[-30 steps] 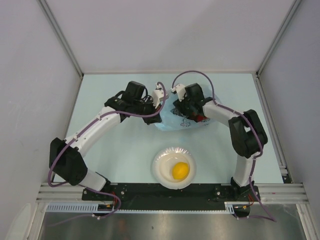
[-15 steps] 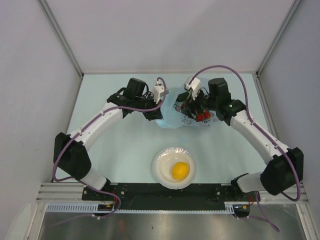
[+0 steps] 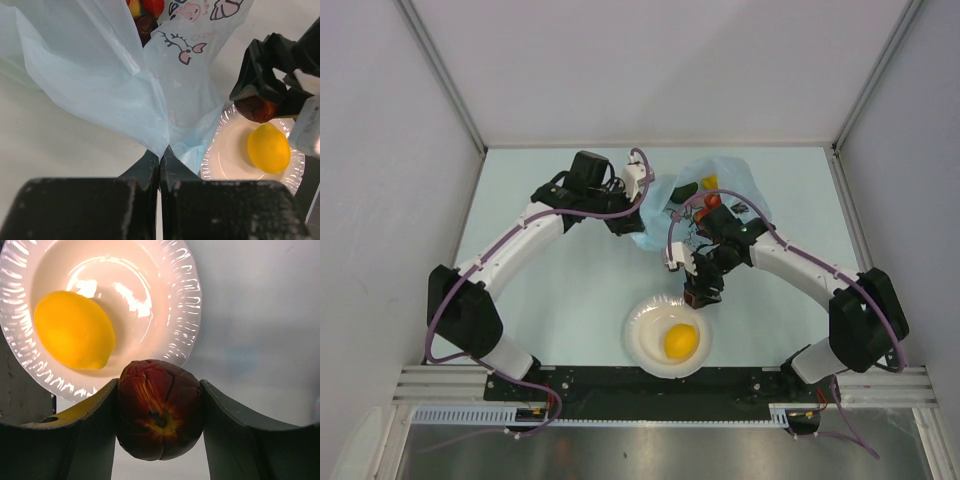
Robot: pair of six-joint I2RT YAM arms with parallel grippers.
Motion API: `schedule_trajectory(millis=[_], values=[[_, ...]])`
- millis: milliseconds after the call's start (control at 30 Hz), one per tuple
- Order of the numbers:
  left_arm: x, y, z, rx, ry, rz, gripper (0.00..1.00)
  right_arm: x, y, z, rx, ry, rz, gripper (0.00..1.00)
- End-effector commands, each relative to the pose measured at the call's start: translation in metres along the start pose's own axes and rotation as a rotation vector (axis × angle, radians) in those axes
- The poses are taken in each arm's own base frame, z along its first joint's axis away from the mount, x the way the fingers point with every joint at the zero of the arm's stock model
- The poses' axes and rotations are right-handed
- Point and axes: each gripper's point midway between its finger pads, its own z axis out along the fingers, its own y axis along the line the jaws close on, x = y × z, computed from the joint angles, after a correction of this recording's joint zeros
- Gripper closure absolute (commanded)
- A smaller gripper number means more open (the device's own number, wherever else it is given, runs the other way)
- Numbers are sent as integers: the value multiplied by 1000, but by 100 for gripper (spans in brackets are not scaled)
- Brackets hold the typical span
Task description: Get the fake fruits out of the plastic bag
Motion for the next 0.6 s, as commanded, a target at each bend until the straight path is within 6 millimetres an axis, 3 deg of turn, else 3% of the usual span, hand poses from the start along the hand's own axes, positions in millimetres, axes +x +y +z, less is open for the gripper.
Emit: schedule_trajectory(millis=[0,400,500,567], values=[[-15,-5,-9,9,-47,17,100,2,12,15,-102,3,-120,69],[-12,2,-14,1,-52,-28,100,-15,29,57,-201,-21,-200,66],[-12,6,-17,-7,-59,-32,100,-16,35,68,-233,-22,-207,57],[-11,7,-20,-9,-64,-39,100,-20,37,72,-237,-30,-207,30]])
